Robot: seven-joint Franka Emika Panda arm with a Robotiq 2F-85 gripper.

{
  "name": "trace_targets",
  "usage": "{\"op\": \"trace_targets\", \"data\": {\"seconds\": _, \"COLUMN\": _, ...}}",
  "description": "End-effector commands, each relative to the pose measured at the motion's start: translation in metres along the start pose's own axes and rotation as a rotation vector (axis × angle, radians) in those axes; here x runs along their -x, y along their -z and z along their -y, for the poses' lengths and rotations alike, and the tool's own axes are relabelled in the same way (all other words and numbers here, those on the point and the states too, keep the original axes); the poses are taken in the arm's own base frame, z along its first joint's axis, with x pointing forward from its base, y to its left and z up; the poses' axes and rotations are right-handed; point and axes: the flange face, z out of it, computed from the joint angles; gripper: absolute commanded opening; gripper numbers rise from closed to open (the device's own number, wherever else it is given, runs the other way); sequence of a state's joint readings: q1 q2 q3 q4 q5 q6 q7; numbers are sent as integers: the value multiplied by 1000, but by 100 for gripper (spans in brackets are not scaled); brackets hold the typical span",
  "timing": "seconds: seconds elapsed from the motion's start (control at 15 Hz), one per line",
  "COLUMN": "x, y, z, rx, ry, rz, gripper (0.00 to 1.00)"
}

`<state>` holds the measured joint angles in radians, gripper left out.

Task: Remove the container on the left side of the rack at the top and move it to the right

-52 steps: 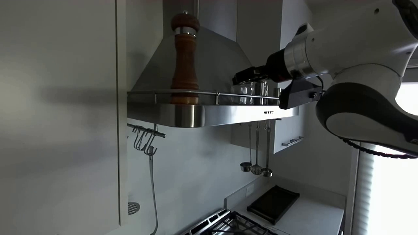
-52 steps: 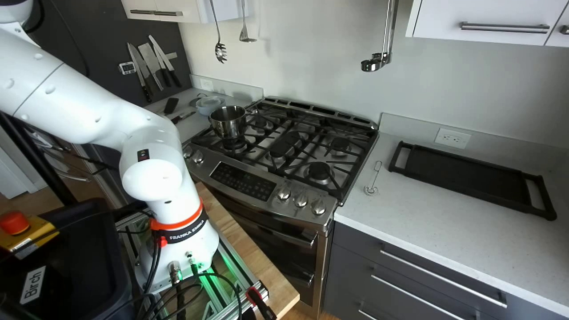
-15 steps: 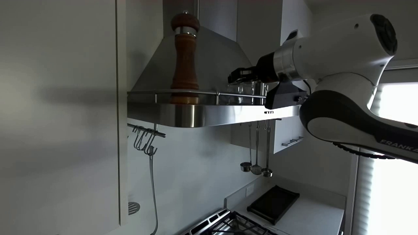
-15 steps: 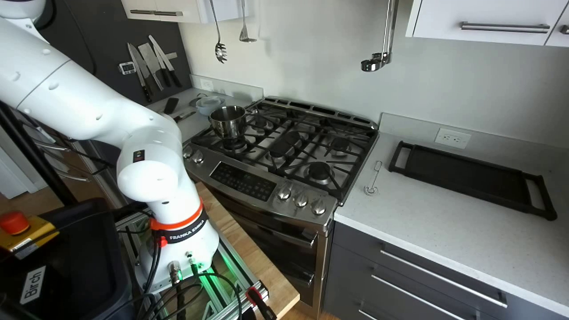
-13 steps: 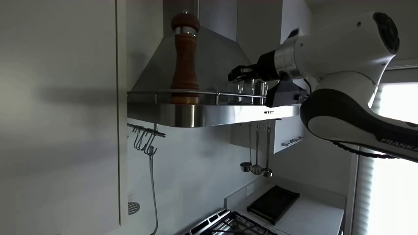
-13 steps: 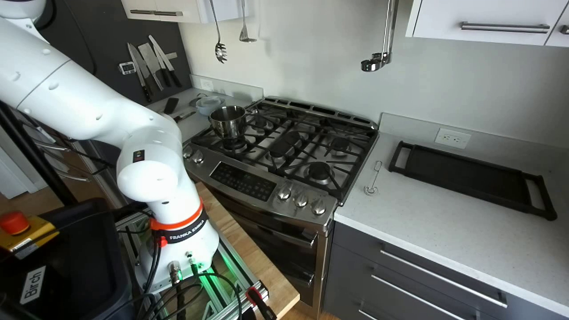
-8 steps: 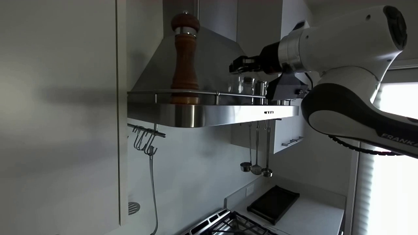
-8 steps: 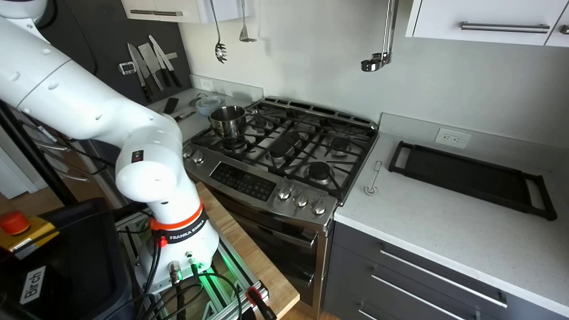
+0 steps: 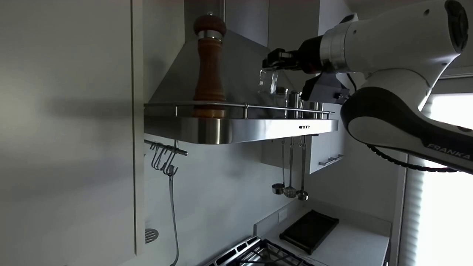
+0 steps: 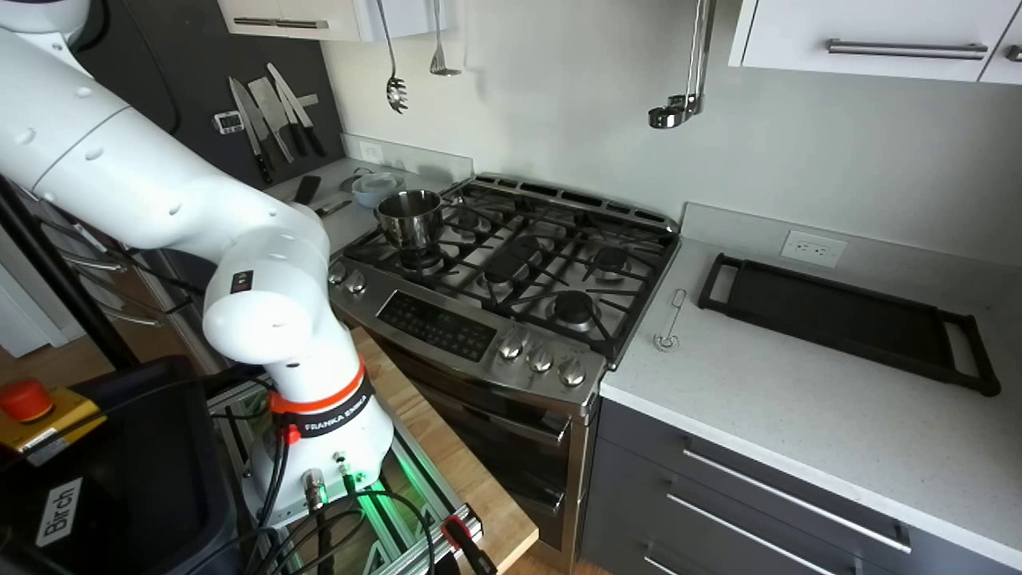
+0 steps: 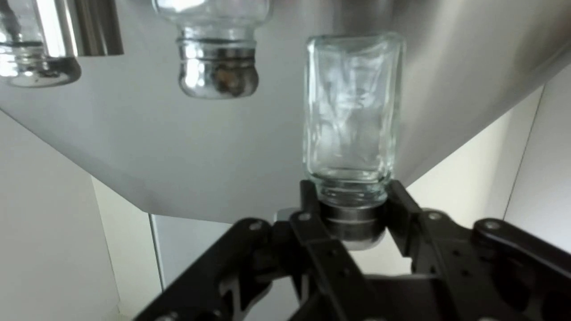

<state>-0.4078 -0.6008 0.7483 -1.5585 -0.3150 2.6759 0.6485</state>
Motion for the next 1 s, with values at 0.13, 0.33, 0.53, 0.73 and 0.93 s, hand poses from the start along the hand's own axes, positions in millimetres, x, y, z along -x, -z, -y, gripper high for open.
{"op": "trace_targets", "data": {"seconds": 0.13, "x": -15, "y": 5, "z": -3, "rx": 19, "ry": -25, "rz": -77, "gripper": 16}}
{"op": "trace_targets", "data": {"seconds": 0.33, "x": -25, "y": 7, "z": -9, "rx": 38, "ry": -24, "rz": -118, "gripper": 16}}
{"op": "trace_targets", "data": {"seconds": 0.53, "x": -34, "y": 7, "z": -19, "rx": 73, "ry": -22, "rz": -160, "gripper": 16}}
{"op": "trace_targets", "data": {"seconds": 0.73, "x": -38, "y": 0, "z": -35, "rx": 135, "ry": -21, "rz": -176, "gripper": 16}}
{"op": "trace_targets", "data": {"seconds": 0.93, "x": -40, "y": -5, "z": -53, "rx": 191, "ry": -24, "rz": -191, "gripper": 16}}
